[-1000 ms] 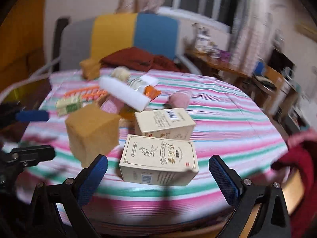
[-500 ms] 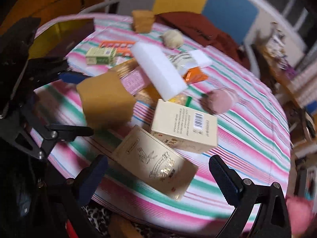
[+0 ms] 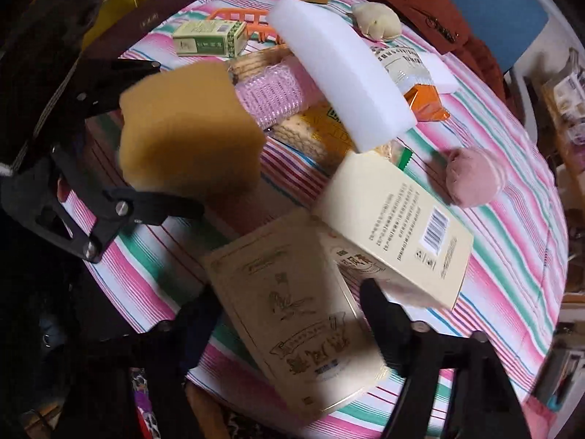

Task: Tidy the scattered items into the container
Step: 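Grasp the yellow sponge with the left gripper while the right grasps the cream printed box, then carry the sponge and the cream box over the gold tray with both grippers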

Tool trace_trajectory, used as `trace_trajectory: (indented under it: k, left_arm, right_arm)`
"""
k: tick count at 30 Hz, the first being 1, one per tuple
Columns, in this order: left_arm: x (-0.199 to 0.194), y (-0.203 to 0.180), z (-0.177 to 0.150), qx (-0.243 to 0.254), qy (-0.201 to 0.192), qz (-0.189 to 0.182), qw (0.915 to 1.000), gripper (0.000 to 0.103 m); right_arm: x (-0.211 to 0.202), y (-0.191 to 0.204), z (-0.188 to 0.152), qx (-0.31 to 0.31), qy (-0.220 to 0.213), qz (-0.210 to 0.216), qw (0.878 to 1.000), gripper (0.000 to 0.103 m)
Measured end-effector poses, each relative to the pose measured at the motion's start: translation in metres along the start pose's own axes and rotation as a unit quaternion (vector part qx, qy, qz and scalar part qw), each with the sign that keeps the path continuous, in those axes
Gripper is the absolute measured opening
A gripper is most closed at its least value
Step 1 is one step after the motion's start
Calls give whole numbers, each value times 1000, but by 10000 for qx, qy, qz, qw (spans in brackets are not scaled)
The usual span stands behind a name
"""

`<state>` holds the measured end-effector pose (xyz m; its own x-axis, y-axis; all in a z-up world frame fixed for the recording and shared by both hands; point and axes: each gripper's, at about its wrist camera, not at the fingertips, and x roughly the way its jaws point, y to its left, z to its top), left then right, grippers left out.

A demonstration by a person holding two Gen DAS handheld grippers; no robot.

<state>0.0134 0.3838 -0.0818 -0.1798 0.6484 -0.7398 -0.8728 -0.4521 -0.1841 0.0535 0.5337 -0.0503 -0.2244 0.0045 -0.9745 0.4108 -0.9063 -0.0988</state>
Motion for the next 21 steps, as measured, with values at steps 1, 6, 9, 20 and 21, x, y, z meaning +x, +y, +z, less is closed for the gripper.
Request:
trace_trajectory:
  k: [1,6,9,20,21]
  left_arm:
    - [0,1,-1,-23,1,-6,10000,72]
    - [-2,0,-4,-69,-2,13,10000,73]
    - [-4,-3,-5,-34,8,148,9999,72]
    - [-28,-10,-17,119,-169,369,9991,59]
    - [-32,-10,-18,103,-184,386,9990,59]
  right_arm:
    - [0,2,-1,19,2,-32,10000,70]
    - [-2,13,-3,88,-43,-213,9997,68]
    - [-3,17,-3,182,-82,-303,9993,68]
    - [-16,29,-3,1192,-405,-487,9908,59]
    - [-18,32,-5,1288,-465,-476,9894,58]
